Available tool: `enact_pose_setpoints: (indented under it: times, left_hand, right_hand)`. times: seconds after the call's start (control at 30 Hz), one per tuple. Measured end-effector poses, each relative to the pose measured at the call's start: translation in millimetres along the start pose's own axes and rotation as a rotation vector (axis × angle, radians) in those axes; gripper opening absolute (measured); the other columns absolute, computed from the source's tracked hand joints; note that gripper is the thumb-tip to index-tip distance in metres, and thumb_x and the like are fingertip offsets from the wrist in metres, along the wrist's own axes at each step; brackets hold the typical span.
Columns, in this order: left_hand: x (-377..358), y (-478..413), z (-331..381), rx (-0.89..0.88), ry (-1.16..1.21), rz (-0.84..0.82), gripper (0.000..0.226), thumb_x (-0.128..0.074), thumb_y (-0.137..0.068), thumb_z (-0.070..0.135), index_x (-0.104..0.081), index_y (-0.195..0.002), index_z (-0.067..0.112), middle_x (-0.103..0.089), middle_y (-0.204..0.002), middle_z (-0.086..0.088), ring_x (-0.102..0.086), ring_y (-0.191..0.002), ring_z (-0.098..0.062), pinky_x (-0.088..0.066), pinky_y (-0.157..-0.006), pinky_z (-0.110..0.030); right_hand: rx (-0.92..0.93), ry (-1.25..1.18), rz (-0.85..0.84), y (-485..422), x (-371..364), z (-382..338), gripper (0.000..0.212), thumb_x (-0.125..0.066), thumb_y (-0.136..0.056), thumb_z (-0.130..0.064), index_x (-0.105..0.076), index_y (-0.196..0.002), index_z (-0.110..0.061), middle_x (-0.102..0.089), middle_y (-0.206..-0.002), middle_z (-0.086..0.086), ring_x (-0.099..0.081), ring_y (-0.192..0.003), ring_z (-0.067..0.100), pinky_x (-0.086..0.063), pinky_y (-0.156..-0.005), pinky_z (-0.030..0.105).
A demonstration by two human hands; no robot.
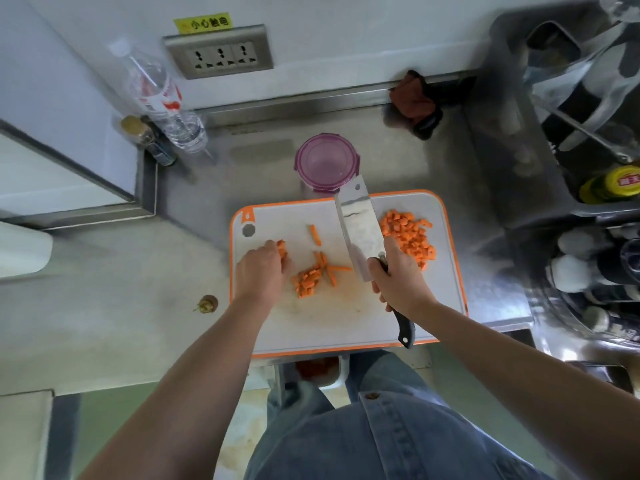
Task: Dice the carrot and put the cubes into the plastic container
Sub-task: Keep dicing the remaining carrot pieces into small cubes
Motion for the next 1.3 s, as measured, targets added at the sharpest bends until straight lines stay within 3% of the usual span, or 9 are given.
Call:
enact_pose_setpoints:
  times: [0.23, 0.33, 0.47, 0.57, 0.7, 0.83, 0.93, 1.17, 1.3]
  left_hand:
    - [-11.4, 4.9, 0.8, -0.113, -0.193, -0.007, 0.028, -0.069, -0.084, 0.033, -0.057, -0.093, 0.009, -0.060, -0.083, -0.011, -0.061, -0.074, -0.026, -0.049, -0.054, -0.033]
    - [-6.1, 5.5, -1.8, -0.109, -0.172, 0.059, 0.036, -0.060, -0.089, 0.040, -0.054, -0.102, 0.007, -0.055, -0.101, -0.014, -0.056, -0.088, -0.028, -0.047, -0.070, -0.037]
    - [5.0, 7.8, -3.2, -0.106, -0.193, 0.122, 0.048, -0.064, -0.079, 0.046, -0.055, -0.102, 0.005, -0.051, -0.115, -0.019, -0.052, -0.100, -0.034, -0.045, -0.085, -0.043]
    - [11.9, 7.3, 1.6, -0.148, -0.148, 0.147, 0.052, -0.061, -0.076, 0.041, -0.053, -0.114, 0.006, -0.046, -0.126, -0.018, -0.043, -0.118, -0.039, -0.033, -0.105, -0.053]
    - [21.2, 11.0, 52.3, -0.520, 0.018, 0.225, 0.047, -0.075, -0.063, 0.003, -0.066, -0.108, 0.012, -0.058, -0.119, -0.014, -0.051, -0.109, -0.038, -0.044, -0.094, -0.046]
    - [7.6, 11.5, 102.7, -0.741, -0.029, 0.075, 0.032, -0.061, -0.077, 0.001, -0.073, -0.103, 0.016, -0.065, -0.104, -0.007, -0.058, -0.102, -0.031, -0.051, -0.082, -0.038]
    - [-7.4, 6.5, 110.3, -0.753, -0.136, -0.068, 0.030, -0.055, -0.087, 0.003, -0.069, -0.111, 0.014, -0.061, -0.107, -0.006, -0.052, -0.107, -0.030, -0.045, -0.086, -0.038]
    - [-15.3, -3.2, 95.4, -0.611, -0.229, -0.120, 0.022, -0.047, -0.096, 0.012, -0.054, -0.116, 0.008, -0.054, -0.115, -0.009, -0.048, -0.109, -0.026, -0.043, -0.091, -0.035]
    - [-19.2, -5.5, 91.8, -0.535, -0.182, -0.135, 0.024, -0.045, -0.095, 0.006, -0.049, -0.118, 0.005, -0.050, -0.119, -0.013, -0.050, -0.107, -0.026, -0.044, -0.091, -0.034]
  right_hand:
    - [-0.002, 0.014, 0.067, 4.8, -4.1, -5.0, 0.008, -0.041, -0.099, -0.016, -0.035, -0.094, -0.016, -0.060, -0.072, 0.017, -0.050, -0.049, 0.020, -0.044, -0.037, 0.028]
    - [0.017, 0.015, 0.088, 7.6, -5.3, -9.3, 0.010, -0.041, -0.100, -0.017, -0.034, -0.093, -0.019, -0.060, -0.071, 0.015, -0.050, -0.048, 0.019, -0.044, -0.036, 0.028]
    - [0.014, -0.005, 0.104, 9.5, -5.0, -7.5, 0.008, -0.042, -0.099, -0.018, -0.036, -0.095, -0.017, -0.060, -0.071, 0.015, -0.050, -0.049, 0.019, -0.045, -0.036, 0.028]
    - [0.008, -0.017, 0.109, 10.5, -2.5, -3.4, 0.007, -0.041, -0.099, -0.018, -0.036, -0.096, -0.015, -0.060, -0.071, 0.015, -0.050, -0.049, 0.019, -0.046, -0.037, 0.029]
    - [-0.003, -0.019, 0.111, 10.7, 2.7, 2.5, 0.007, -0.042, -0.099, -0.019, -0.037, -0.101, -0.014, -0.060, -0.072, 0.015, -0.050, -0.049, 0.018, -0.046, -0.037, 0.027]
    - [-0.010, -0.031, 0.100, 12.2, 6.0, 4.5, 0.008, -0.042, -0.098, -0.017, -0.035, -0.094, -0.017, -0.060, -0.070, 0.015, -0.048, -0.047, 0.017, -0.042, -0.036, 0.024]
    - [-0.001, -0.004, 0.086, 12.1, 8.0, 5.3, 0.008, -0.041, -0.099, -0.018, -0.035, -0.094, -0.017, -0.060, -0.070, 0.013, -0.050, -0.048, 0.018, -0.044, -0.036, 0.025]
    - [0.009, 0.014, 0.072, 8.9, 14.8, 8.1, 0.008, -0.041, -0.100, -0.021, -0.035, -0.096, -0.018, -0.061, -0.073, 0.014, -0.053, -0.053, 0.021, -0.049, -0.039, 0.030]
    - [0.010, 0.030, 0.073, 9.7, 17.3, 9.4, 0.008, -0.041, -0.100, -0.020, -0.036, -0.094, -0.018, -0.061, -0.073, 0.014, -0.054, -0.054, 0.021, -0.049, -0.038, 0.030]
Point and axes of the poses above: each hand's wrist, its own y-axis away from the middle knuckle, its own x-axis out of the back of the hand, z = x × y, the point moved 10 cm from there along -y, towards the middle knuckle
